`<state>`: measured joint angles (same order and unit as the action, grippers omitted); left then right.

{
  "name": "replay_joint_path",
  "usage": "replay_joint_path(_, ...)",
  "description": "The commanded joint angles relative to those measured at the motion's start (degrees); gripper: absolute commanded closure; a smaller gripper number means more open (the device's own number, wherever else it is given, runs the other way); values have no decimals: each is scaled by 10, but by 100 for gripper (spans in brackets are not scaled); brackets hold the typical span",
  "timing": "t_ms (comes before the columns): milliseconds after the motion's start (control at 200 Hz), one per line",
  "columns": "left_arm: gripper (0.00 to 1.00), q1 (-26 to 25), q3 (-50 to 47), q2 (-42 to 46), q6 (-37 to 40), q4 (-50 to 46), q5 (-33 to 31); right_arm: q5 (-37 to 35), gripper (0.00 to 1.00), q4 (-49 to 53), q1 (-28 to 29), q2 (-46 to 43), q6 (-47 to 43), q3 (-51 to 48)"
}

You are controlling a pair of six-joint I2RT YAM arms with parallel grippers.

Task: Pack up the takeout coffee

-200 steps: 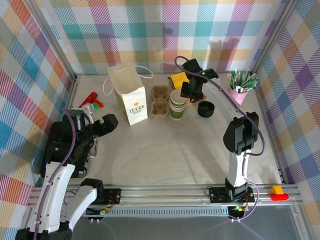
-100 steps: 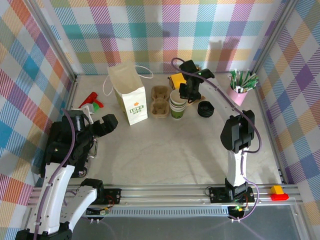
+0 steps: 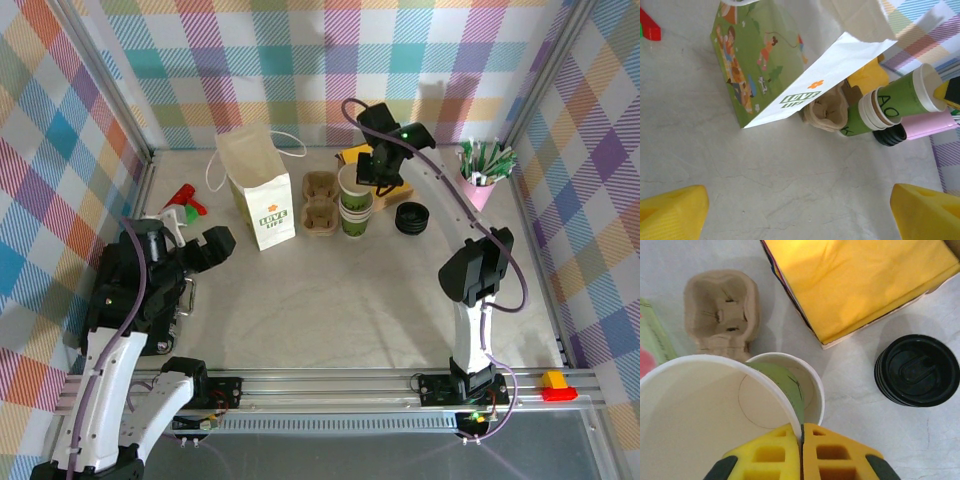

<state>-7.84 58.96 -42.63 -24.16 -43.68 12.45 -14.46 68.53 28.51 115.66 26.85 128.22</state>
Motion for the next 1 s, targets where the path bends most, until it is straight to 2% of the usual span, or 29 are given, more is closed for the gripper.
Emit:
replay_joint_path(0,7,-4,29,7,6,-11,13,-6,91,75,13,-42,-15,48)
replay_joint_path(120,7,-4,35,8,0,-9,19,-3,91,102,31,-79,-8,41)
replay_joint_path(220,7,-4,32,10,-5,-5,25,-3,91,101,57,-125,5,-19)
replay_joint_path(370,7,-4,22,14,-11,3,30,-20,92,29,113,-213,34,-200)
replay_joint_path(620,8,-4,6,21,-21,13,37,-25,92,-137,155,-321,105,-479)
replay_joint_path(760,8,-5,-7,28,-21,16,33,-44,91,-209,160,-343,122,-577)
replay_joint_path(995,9,-5,-19,40,-23,12,27,-43,93,-256,163,-335,130,-648)
